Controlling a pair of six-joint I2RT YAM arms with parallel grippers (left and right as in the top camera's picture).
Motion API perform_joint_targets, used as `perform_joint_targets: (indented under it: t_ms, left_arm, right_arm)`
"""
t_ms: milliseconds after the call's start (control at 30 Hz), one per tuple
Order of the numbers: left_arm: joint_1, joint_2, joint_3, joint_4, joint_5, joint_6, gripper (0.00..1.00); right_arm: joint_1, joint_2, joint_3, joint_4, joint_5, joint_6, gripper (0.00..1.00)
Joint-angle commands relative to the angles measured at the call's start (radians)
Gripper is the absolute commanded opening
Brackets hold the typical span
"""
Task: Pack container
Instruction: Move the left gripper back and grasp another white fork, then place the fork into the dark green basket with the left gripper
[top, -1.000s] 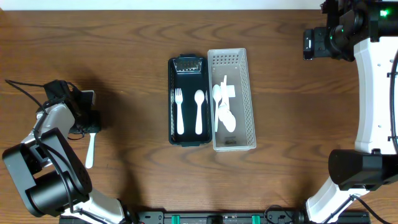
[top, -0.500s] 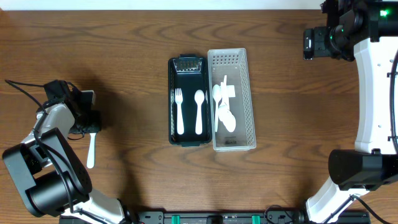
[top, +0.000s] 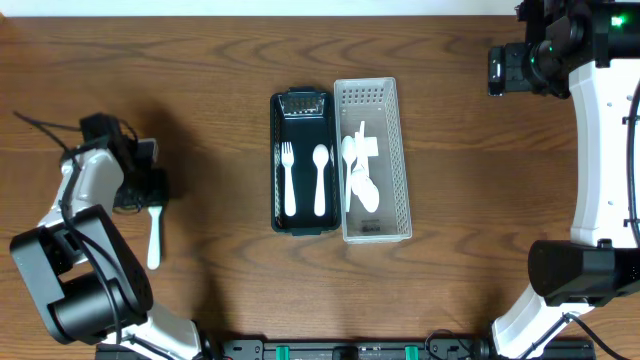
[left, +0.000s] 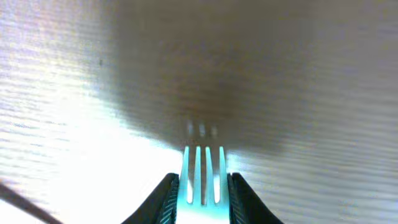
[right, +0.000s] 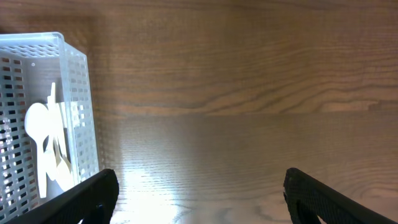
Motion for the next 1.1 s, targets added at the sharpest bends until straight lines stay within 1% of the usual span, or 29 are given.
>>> perform_joint_targets:
  t_ms: [0, 133, 233, 333, 433, 533, 700, 867, 1067]
  left_arm:
    - [-0.056, -0.044, 0.081, -0.062, -0.013, -0.087, 0.24]
    - [-0.166, -0.057, 0.19, -0.185, -0.013, -0.149, 0.2]
    - [-0.278, -0.057, 0.294, -0.28, -0.014, -0.191, 0.19]
    - [-0.396, -0.057, 0.404, -0.336, -0.014, -0.288, 0.19]
    - [-0.507, -0.057, 0.51, -0.347, -0.013, -0.413, 0.18]
    - [-0.614, -0.057, 0.595, -0.322, -0.014, -0.491, 0.19]
    - [-0.745, -0.051, 0.62, -0.238, -0.014, -0.61, 0.19]
    - [-0.793, -0.008, 0.617, -0.226, -0.014, -0.674, 0.19]
    - [-0.798, 0.093, 0.598, -0.223, -0.014, -0.683, 0.19]
  right_arm:
    - [-0.009, 0.005, 0.0, 0.004, 0.014, 0.011, 0.88]
    - [-0.009, 0.005, 0.0, 0.014, 0.014, 0.011, 0.88]
    - [-0.009, 0.005, 0.0, 0.021, 0.013, 0.011, 0.88]
    - [-0.009, 0.005, 0.0, 0.025, 0.014, 0.011, 0.88]
    - [-0.009, 0.005, 0.0, 0.024, 0.014, 0.01, 0.89]
    - [-0.009, 0.005, 0.0, 0.029, 0.014, 0.002, 0.89]
    - [-0.009, 0.007, 0.0, 0.034, 0.014, -0.016, 0.89]
    - [-0.009, 0.007, 0.0, 0.026, 0.014, -0.016, 0.89]
    - [-0.009, 0.007, 0.0, 0.003, 0.014, -0.02, 0.9]
